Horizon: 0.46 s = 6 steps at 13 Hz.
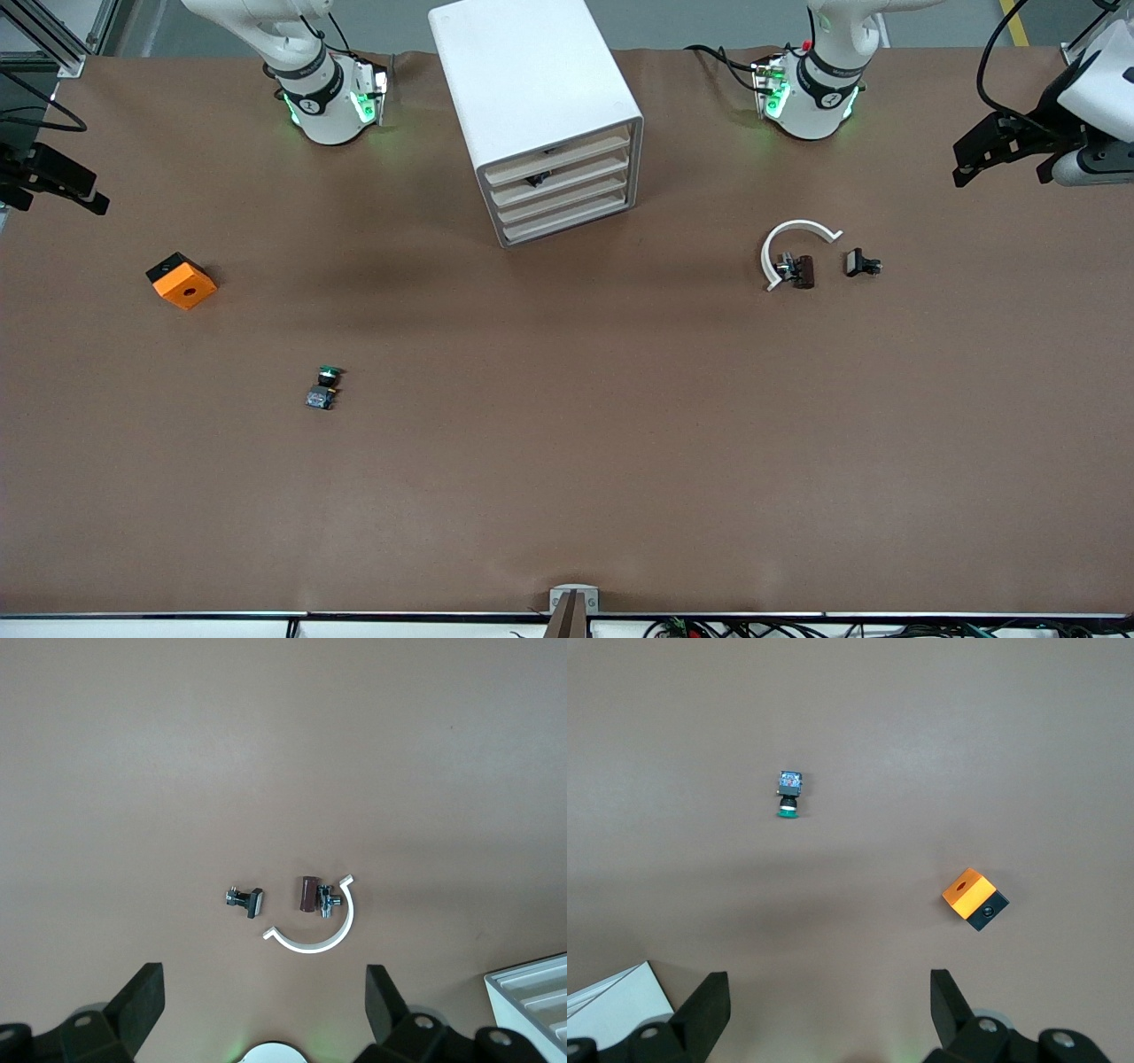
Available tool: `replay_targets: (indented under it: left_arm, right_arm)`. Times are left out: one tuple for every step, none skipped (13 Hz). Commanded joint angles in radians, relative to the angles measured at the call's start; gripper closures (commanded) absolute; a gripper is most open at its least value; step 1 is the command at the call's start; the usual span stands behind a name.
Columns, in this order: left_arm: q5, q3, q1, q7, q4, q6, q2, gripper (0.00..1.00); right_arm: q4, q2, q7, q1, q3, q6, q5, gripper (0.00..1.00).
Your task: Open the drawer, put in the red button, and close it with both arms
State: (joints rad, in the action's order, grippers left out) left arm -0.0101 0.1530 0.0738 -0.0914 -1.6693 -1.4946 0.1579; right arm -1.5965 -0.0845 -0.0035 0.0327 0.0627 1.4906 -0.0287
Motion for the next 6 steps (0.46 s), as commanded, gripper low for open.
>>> replay_targets:
  left_arm:
    - [-0.008, -0.001, -0.003, 0.021, 0.031, 0.017, 0.002, 0.0]
    - [-0.008, -0.001, -0.005, 0.019, 0.037, 0.017, -0.003, 0.0]
    - [-0.008, -0.001, -0.005, 0.016, 0.037, 0.016, -0.003, 0.0]
    - [-0.008, 0.0, -0.006, 0.012, 0.039, 0.017, -0.008, 0.0]
    - [-0.007, 0.002, -0.006, 0.007, 0.04, 0.022, -0.008, 0.0]
    - [-0.007, 0.002, -0.008, 0.007, 0.043, 0.031, -0.008, 0.0]
  right_arm:
    - [-0.023, -0.029, 0.016, -0.005, 0.0, 0.008, -0.01, 0.0]
    - [-0.023, -0.029, 0.016, -0.007, 0.0, 0.008, -0.01, 0.0]
    - [-0.023, -0.029, 0.017, -0.005, 0.0, 0.008, -0.01, 0.0]
    - [-0.023, -0.029, 0.017, -0.005, 0.0, 0.008, -0.01, 0.0]
    - [-0.023, -0.029, 0.017, -0.007, 0.0, 0.008, -0.01, 0.0]
    - [-0.023, -0.029, 0.017, -0.007, 0.0, 0.007, -0.01, 0.0]
